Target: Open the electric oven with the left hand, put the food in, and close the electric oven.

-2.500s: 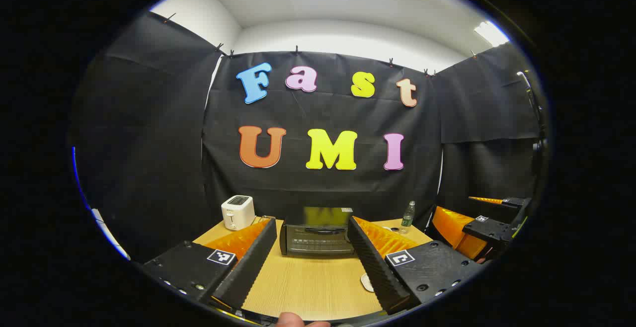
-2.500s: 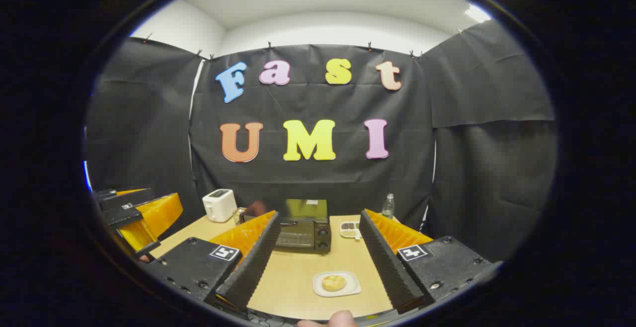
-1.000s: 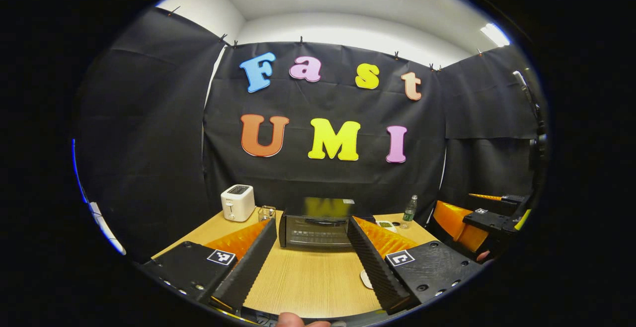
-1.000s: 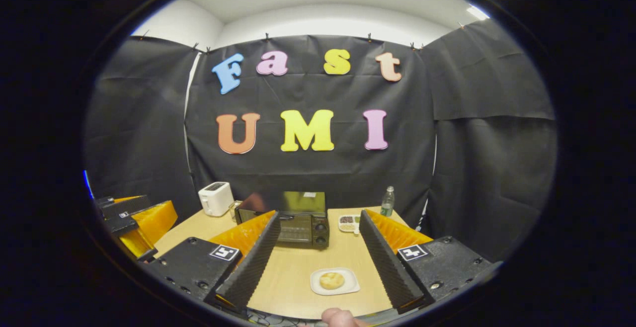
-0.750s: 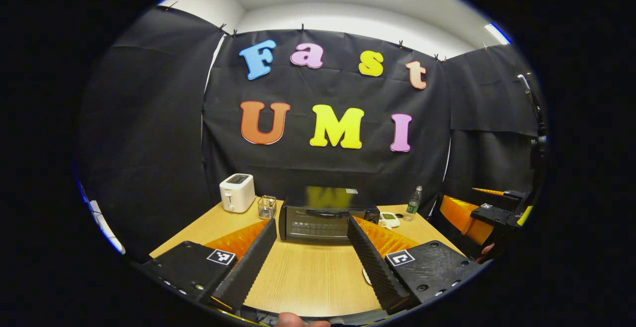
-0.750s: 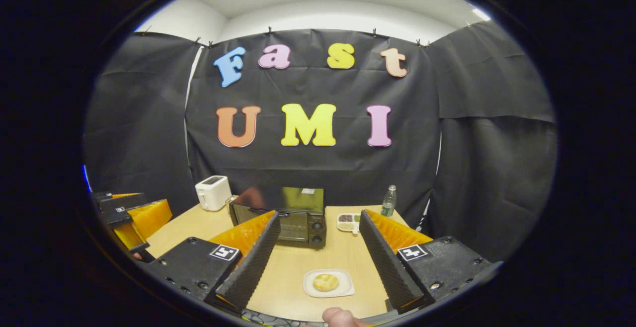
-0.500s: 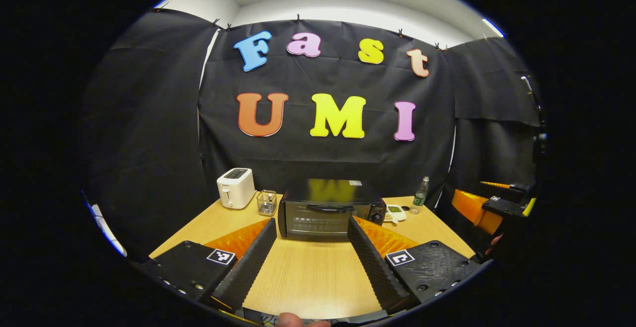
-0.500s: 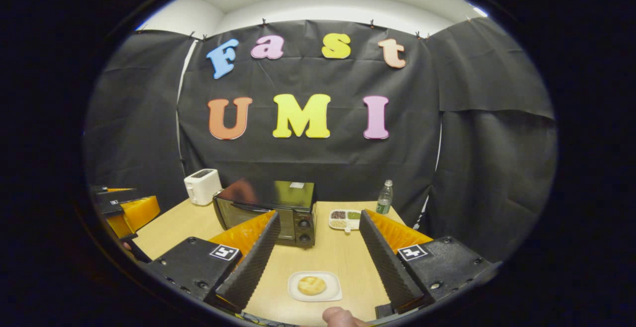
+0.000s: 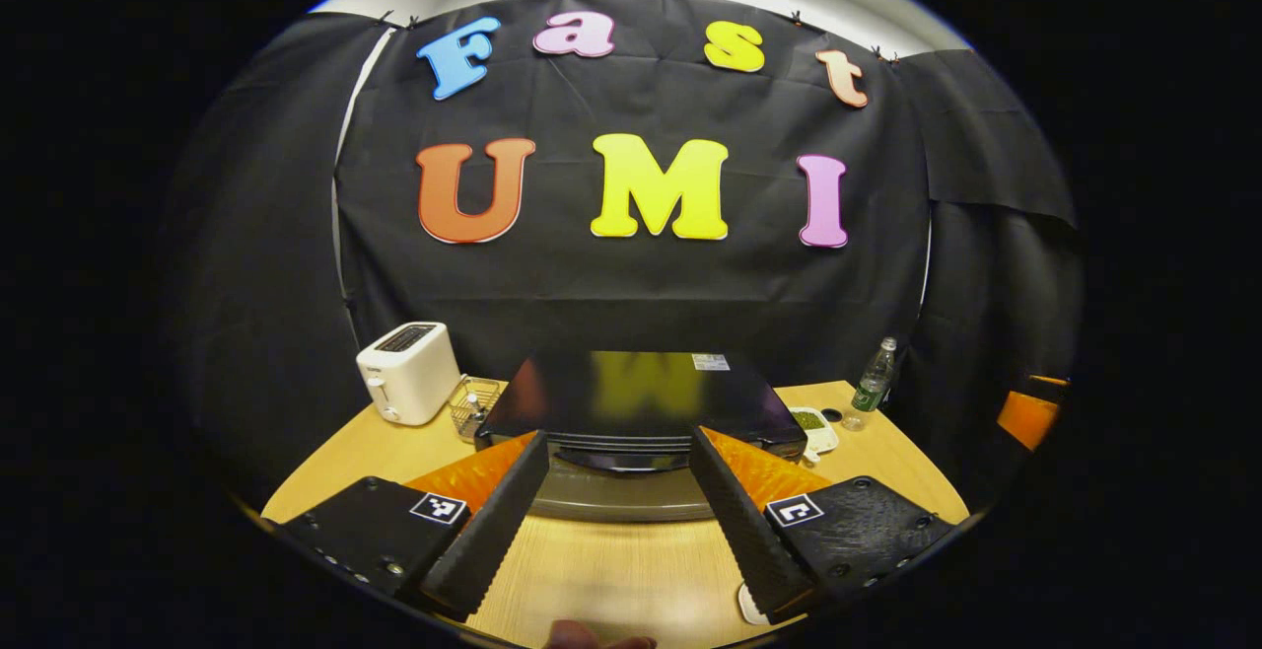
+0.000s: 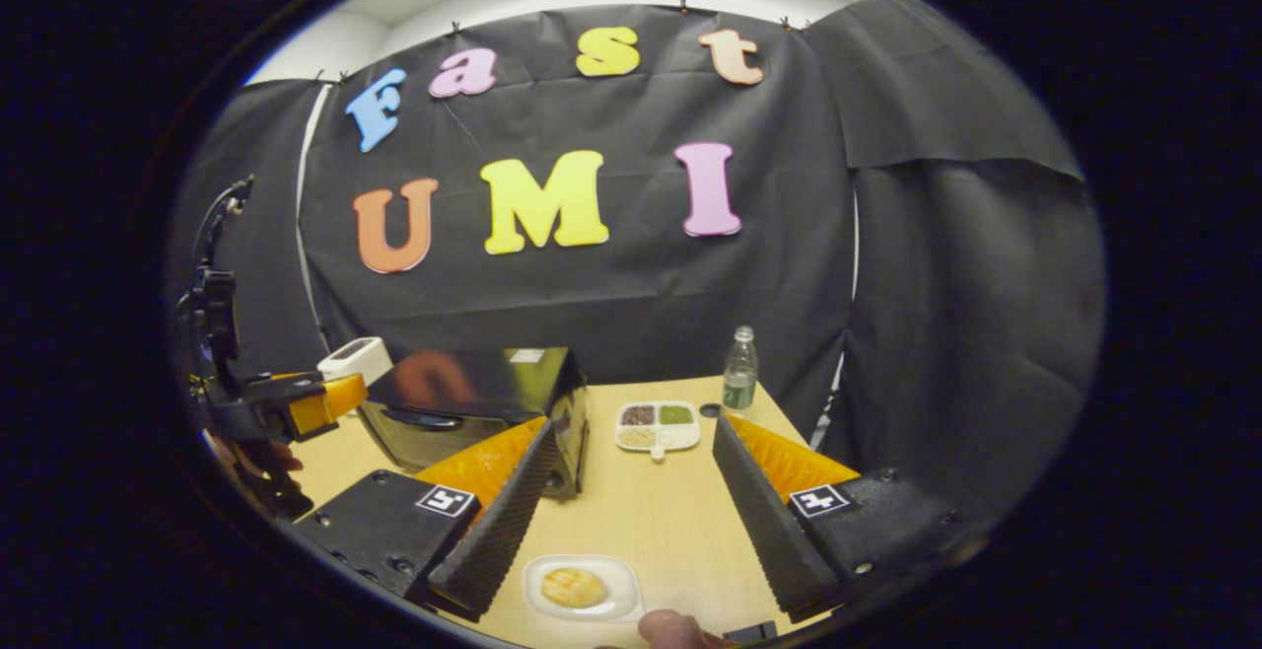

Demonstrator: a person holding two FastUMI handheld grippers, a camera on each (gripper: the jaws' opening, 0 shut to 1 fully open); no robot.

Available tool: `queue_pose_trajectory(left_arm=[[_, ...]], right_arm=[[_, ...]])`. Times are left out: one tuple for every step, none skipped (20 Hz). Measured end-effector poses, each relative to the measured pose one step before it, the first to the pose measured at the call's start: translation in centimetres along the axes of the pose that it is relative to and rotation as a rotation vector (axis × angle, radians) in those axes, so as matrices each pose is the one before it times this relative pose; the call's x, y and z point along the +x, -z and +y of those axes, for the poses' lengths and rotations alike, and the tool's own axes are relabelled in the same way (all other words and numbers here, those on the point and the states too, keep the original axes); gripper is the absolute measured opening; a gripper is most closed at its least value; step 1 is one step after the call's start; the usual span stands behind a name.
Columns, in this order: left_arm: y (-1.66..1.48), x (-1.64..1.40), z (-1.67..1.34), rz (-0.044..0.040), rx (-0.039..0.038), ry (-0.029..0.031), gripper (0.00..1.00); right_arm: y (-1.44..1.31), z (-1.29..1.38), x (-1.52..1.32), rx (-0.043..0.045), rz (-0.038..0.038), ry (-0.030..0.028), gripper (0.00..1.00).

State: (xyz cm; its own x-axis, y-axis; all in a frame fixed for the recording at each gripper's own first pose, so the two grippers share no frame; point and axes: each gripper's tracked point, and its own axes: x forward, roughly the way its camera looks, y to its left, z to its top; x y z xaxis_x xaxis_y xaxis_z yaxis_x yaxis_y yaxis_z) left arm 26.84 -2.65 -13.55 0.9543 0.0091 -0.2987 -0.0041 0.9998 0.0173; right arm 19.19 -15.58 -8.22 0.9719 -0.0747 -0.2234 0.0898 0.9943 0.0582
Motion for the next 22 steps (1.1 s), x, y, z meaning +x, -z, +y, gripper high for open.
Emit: queue_pose_trajectory(left_arm=[[0.561, 1.574, -0.040, 0.02079, -0.00161, 0.00045, 0.95], [0.580, 1.306, -0.112, 0.01887, -0.00119, 0.00170, 0.95], [0.451, 1.270, -0.149, 0.01413, -0.00076, 0.00534, 0.95], [0.353, 1.188, -0.097, 0.01091, 0.00009, 0.00203, 0.95], [0.478, 1.006, -0.231, 0.01282, 0.00195, 0.00070, 0.95], [0.588, 0.934, -0.041, 0.01567, 0.00012, -0.00417, 0.95], [0.578, 0.686, -0.105, 0.01993, -0.00163, -0.00472, 0.95], [0.516, 0.508, -0.023, 0.01541, -0.00049, -0.00583, 0.95], [0.165, 0.035, 0.112, 0.00300, 0.01206, -0.01511, 0.95], [-0.130, 0.253, 0.122, -0.00309, 0.01357, -0.00784, 0.96], [0.047, -0.187, 0.043, -0.00044, -0.00248, 0.00058, 0.96], [0.404, 0.015, -0.048, 0.01211, -0.00693, 0.00250, 0.96], [0.019, -0.028, -0.033, 0.00519, 0.00425, 0.00935, 1.00], [0.818, -0.264, 0.042, 0.02927, 0.01423, 0.00177, 0.97], [-0.207, -0.459, 0.049, -0.01811, 0.02510, -0.00198, 0.97], [0.532, -0.451, 0.086, 0.01542, 0.00398, -0.00091, 0.98], [0.461, -0.512, -0.060, 0.00519, -0.01078, 0.00306, 0.97], [1.542, -0.162, 0.076, 0.05003, -0.01017, -0.00227, 1.00], [1.698, -0.407, 0.045, 0.05641, -0.00997, 0.00134, 0.97], [2.395, -0.503, -0.050, 0.05142, -0.03041, 0.00743, 0.97], [1.972, -0.757, 0.022, 0.02955, -0.03529, 0.00496, 0.96], [1.797, -0.588, 0.157, 0.02457, -0.02869, 0.00408, 0.95]], right_arm=[[0.094, -0.909, 0.277, 0.00082, 0.01096, 0.02400, 1.00], [0.295, -0.765, 0.212, 0.00354, 0.00939, 0.01869, 1.00], [0.145, -0.448, 0.126, 0.00486, 0.00722, 0.00836, 1.00], [0.347, -0.278, 0.073, -0.00013, 0.00940, 0.00243, 1.00], [0.290, -0.260, 0.155, -0.00530, 0.00965, 0.00421, 1.00], [0.361, -0.505, 0.130, -0.00536, 0.00845, 0.00883, 1.00], [0.093, -0.384, 0.095, 0.00242, 0.00547, 0.00798, 1.00], [0.043, -0.276, 0.108, 0.00761, 0.00276, 0.00452, 1.00], [0.087, -0.216, 0.072, 0.00525, 0.00559, 0.00398, 1.00], [0.174, -0.062, 0.190, 0.00354, 0.00273, 0.00177, 1.00], [0.003, -0.032, 0.008, 0.00073, -0.00183, 0.00050, 1.00], [0.020, -0.019, -0.009, 0.00130, -0.00187, 0.00057, 1.00], [0.137, -0.094, 0.060, 0.00130, 0.00067, 0.00372, 1.00], [0.114, -0.097, 0.051, 0.00533, 0.00283, 0.00250, 1.00], [0.096, 0.160, -0.090, 0.00817, 0.00255, -0.00154, 1.00], [0.222, 0.229, -0.130, 0.00725, 0.00159, -0.00219, 1.00], [-0.029, 0.287, -0.161, 0.00196, 0.00065, -0.00386, 1.00], [0.183, 0.241, -0.171, -0.00290, -0.00212, -0.00253, 1.00], [-0.019, 0.145, -0.250, -0.00592, -0.00293, -0.00097, 1.00], [-0.046, 0.195, -0.276, -0.00445, -0.00239, -0.00237, 1.00], [-0.027, 0.145, -0.293, -0.00258, -0.00307, -0.00288, 1.00], [0.099, 0.181, -0.358, -0.00417, -0.00129, -0.00076, 1.00]])
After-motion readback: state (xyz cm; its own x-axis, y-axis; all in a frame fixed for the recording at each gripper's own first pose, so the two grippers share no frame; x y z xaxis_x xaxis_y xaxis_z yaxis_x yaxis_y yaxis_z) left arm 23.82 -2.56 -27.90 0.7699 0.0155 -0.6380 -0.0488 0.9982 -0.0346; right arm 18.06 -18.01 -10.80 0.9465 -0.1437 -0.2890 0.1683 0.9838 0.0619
